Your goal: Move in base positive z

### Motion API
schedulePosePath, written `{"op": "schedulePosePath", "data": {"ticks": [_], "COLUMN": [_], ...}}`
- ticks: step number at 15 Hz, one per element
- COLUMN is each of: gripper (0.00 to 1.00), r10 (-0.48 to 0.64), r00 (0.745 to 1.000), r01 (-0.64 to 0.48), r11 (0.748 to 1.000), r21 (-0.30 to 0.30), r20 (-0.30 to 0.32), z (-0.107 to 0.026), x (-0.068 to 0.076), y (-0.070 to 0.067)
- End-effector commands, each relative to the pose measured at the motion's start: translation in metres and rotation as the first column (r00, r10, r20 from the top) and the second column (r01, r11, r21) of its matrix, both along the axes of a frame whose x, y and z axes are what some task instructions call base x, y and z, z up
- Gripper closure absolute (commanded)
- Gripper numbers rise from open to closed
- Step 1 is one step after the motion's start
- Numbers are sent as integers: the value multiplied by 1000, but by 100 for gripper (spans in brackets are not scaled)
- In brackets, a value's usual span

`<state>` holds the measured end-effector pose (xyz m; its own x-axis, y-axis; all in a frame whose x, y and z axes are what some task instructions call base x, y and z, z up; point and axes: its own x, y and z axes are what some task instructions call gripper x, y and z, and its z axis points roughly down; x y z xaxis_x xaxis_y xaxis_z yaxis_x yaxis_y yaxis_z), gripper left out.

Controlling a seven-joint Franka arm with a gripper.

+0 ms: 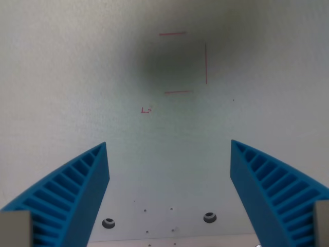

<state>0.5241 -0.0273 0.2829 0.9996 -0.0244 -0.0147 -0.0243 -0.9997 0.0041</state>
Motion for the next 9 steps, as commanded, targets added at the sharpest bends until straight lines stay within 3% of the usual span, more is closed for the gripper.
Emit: {"op": "schedulePosePath", "data": {"ticks": [1,9], "gripper": [0,0], "r10": [0,0], "r00": [1000,1000], "r01": [0,0], "r11": [1000,1000], "r21": [0,0], "r20": [3,3], "z": [6,46], "x": [0,0], "y": [0,0]}}
